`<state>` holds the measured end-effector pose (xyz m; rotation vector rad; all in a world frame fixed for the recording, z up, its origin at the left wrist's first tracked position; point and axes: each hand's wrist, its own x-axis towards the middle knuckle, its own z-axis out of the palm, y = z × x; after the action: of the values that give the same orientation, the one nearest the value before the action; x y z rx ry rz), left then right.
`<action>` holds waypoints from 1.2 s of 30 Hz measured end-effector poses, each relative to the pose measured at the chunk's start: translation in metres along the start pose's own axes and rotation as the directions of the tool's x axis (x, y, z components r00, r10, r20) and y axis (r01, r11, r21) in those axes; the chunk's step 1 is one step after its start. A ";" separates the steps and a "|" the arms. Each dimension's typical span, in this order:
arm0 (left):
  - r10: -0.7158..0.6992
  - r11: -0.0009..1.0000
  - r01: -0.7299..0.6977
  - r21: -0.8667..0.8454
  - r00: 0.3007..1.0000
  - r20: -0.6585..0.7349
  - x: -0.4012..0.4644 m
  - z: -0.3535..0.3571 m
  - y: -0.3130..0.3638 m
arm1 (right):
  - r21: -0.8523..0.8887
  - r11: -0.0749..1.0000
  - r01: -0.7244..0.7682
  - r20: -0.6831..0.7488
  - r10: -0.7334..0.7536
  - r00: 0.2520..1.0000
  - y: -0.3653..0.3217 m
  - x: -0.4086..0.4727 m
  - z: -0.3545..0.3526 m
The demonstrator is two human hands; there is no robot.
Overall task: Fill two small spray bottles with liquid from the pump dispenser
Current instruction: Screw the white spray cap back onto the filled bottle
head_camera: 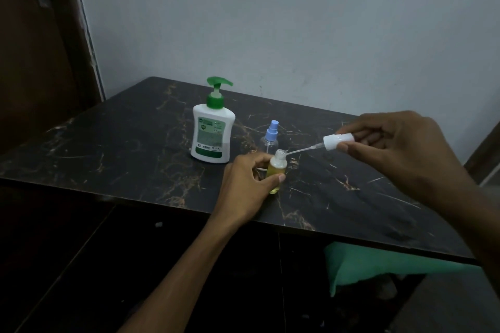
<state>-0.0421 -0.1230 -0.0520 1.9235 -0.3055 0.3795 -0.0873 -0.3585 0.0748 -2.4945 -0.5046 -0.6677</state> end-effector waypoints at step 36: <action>-0.012 0.998 0.011 -0.058 1.000 -0.021 0.004 0.005 -0.007 | -0.353 0.883 0.309 0.458 -0.125 0.880 -0.043 0.073 0.055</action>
<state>-0.0354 -0.1256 -0.0583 1.8628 -0.2887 0.3796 -0.0281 -0.2776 0.0890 -3.0426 -0.9039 -0.3258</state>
